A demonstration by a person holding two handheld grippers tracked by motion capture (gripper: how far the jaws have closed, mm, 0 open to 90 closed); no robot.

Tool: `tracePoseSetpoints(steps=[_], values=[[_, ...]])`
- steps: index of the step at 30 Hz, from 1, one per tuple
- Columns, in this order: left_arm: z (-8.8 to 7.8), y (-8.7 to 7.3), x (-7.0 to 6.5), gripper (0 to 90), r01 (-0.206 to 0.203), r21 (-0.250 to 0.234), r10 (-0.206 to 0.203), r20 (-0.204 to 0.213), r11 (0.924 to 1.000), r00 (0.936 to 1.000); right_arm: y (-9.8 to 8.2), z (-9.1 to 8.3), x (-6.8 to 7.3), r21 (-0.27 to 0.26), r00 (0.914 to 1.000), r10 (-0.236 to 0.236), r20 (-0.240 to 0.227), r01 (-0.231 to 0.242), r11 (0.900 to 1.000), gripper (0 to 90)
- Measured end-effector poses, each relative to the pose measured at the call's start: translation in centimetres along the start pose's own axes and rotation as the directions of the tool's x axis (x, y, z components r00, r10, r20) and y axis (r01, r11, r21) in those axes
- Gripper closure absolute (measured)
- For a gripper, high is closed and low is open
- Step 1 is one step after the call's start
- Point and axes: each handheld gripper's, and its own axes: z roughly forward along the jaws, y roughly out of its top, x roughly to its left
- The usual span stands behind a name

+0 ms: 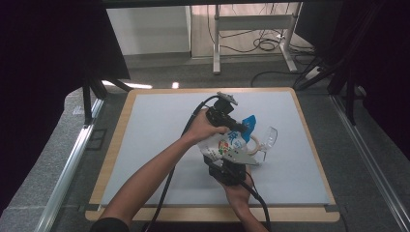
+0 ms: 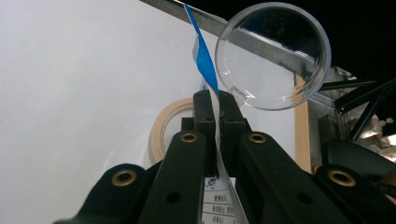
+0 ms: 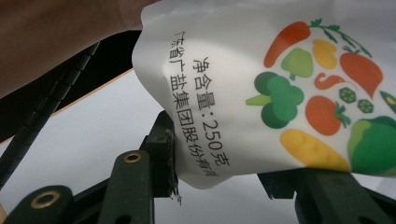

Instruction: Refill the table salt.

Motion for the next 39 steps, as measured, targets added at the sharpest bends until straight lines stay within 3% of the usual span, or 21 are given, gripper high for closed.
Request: tracePoseSetpoints(steps=[39], values=[[0.08,0.36,0.02,90.0,-0.004,0.005,0.004,-0.009,1.0000,1.0000,0.11,0.14,-0.25,-0.015,1.0000,-0.004,0.002,0.004,1.000,55.2]])
